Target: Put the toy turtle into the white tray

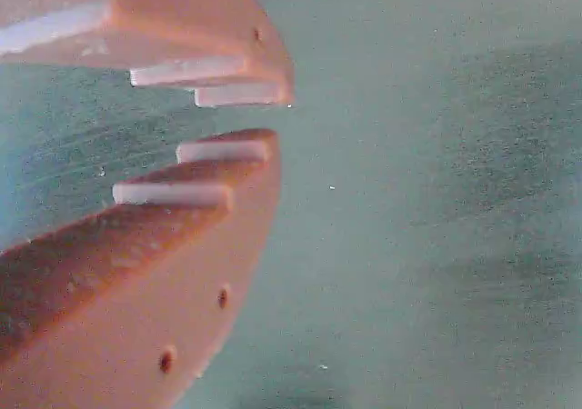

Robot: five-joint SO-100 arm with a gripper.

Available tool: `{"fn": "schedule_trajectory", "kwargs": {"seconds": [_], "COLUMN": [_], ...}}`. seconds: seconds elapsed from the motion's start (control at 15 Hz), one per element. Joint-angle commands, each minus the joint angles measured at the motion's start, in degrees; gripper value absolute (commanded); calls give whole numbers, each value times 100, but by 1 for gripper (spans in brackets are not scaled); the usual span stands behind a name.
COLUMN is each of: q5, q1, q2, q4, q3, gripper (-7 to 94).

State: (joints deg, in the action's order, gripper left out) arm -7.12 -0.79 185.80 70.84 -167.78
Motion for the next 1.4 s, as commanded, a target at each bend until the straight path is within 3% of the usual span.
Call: {"fn": "schedule_trajectory", "kwargs": {"seconds": [0.0, 0.27, 0.47, 0.6, 0.8, 0.93, 1.13, 1.33], "q5": [-35, -53, 598, 624, 79, -18, -141, -747], "q1": [-62, -97, -800, -835, -501, -272, 237, 870], "q2": [53, 53, 35, 44, -1213, -2496, -4377, -5994], "q4": [53, 35, 35, 53, -923, -1151, -677, 105], "q3": [9, 9, 9, 9, 668, 1767, 3735, 5555], "gripper": [0, 0, 0, 0, 0, 0, 0, 0]}}
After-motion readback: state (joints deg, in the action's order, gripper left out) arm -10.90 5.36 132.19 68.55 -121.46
